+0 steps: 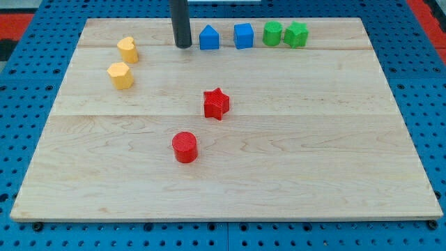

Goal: Push the blue triangle towards the center

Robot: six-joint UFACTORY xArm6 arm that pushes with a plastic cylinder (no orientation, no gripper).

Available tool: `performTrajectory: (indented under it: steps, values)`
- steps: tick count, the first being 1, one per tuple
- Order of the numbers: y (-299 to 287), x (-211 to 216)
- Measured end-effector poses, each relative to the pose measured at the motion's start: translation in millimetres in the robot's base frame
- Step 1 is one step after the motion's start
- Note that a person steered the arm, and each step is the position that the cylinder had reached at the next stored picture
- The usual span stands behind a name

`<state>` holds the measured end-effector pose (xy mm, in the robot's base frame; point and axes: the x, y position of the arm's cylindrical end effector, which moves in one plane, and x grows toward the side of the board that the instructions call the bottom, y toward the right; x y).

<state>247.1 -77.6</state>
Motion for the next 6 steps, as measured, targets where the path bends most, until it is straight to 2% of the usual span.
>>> performTrajectory:
  steps: [1,2,3,4,6]
  values:
    - [1.3,-43.2]
    - [55.4,-44.9]
    - [88.9,-22.9]
    - [52.6,-6.1]
    - [-0.3,-9.2]
